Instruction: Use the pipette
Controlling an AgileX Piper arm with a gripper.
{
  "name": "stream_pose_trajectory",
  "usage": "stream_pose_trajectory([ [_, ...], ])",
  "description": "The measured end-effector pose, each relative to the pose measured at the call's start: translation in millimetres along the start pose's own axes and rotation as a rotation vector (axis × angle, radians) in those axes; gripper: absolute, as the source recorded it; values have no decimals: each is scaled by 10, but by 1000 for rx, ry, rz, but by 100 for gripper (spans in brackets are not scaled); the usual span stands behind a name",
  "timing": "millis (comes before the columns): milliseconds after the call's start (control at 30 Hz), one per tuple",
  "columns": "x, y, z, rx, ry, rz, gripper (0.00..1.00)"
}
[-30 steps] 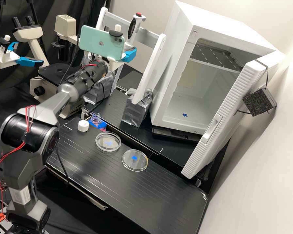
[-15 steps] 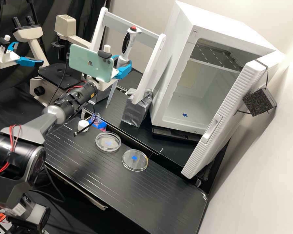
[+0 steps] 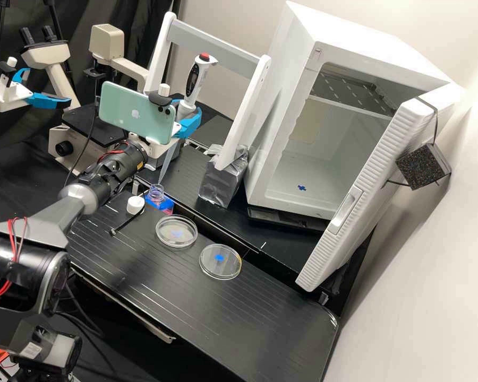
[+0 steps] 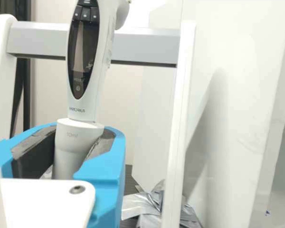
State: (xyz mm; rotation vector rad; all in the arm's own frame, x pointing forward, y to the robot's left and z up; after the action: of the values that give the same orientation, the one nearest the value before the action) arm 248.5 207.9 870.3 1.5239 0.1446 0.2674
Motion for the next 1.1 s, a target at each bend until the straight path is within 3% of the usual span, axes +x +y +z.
stream_pose_trajectory([
  [700,17,-244,124,-20,-31,-17,0],
  [1100,-222,-430,264,-60,-18,54,0],
])
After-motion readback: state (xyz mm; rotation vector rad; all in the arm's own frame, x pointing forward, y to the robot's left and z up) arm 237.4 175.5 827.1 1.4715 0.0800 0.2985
